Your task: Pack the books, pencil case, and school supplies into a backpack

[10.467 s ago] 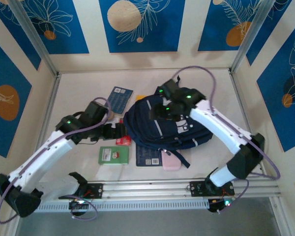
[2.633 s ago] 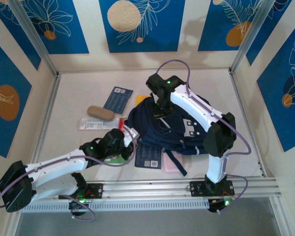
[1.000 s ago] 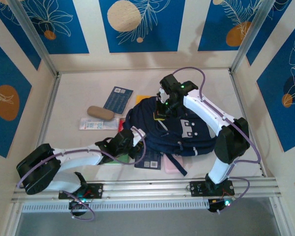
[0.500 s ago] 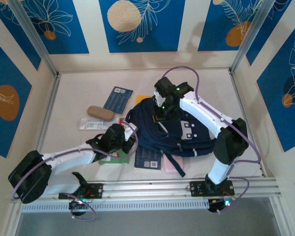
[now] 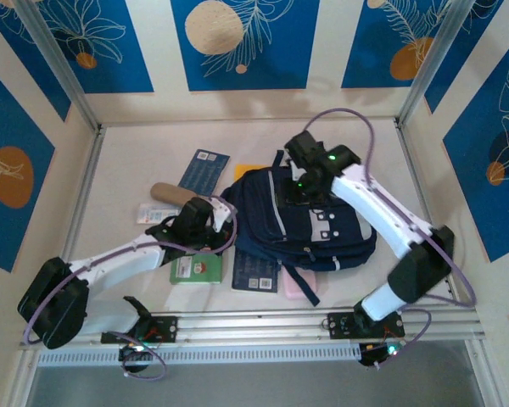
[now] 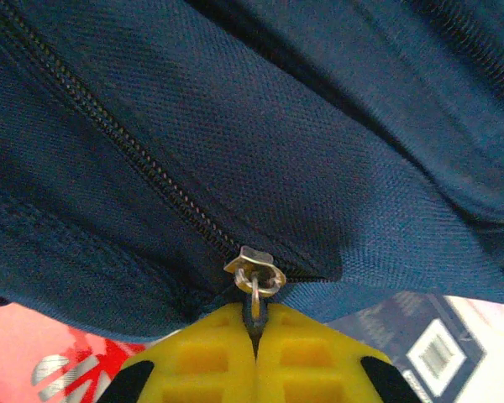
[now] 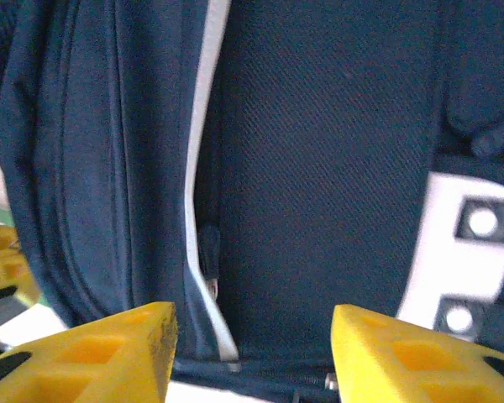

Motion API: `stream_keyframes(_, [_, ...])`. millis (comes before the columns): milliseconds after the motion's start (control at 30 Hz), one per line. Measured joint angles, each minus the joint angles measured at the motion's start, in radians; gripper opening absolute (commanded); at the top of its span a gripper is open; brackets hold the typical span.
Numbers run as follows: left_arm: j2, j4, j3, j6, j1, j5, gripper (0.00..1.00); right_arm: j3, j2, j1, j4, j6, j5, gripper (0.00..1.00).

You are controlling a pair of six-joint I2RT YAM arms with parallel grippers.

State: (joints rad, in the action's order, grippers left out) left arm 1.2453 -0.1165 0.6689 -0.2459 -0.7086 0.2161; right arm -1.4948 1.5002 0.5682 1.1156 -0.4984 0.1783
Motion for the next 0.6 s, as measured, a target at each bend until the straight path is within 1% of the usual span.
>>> stream_keyframes(100, [-0.038, -0.040, 0.024, -0.033, -0.010, 0.018, 0.00, 0.088, -0.131, -0.024, -0.004, -0.066, -0.054, 0.28])
stream_keyframes(167, [-0.060, -0.061, 0.039, -0.051, -0.019, 0.025, 0.00, 0.177, -0.203, -0.039, -0.005, -0.113, -0.115, 0.14])
stream_keyframes(267, [-0.072, -0.097, 0.071, -0.071, -0.036, 0.028, 0.00, 0.312, -0.272, -0.039, -0.008, -0.161, -0.174, 0.02])
stream_keyframes(300, [-0.072, -0.108, 0.082, -0.075, -0.042, 0.028, 0.00, 0.350, -0.287, -0.029, -0.006, -0.171, -0.180, 0.00])
stream_keyframes(467, [-0.055, -0.160, 0.144, -0.086, -0.071, 0.043, 0.00, 0.532, -0.348, 0.068, -0.003, -0.214, -0.196, 0.00])
stream_keyframes(600, [-0.042, -0.175, 0.162, -0.086, -0.087, 0.042, 0.00, 0.642, -0.373, 0.086, -0.012, -0.251, -0.204, 0.00])
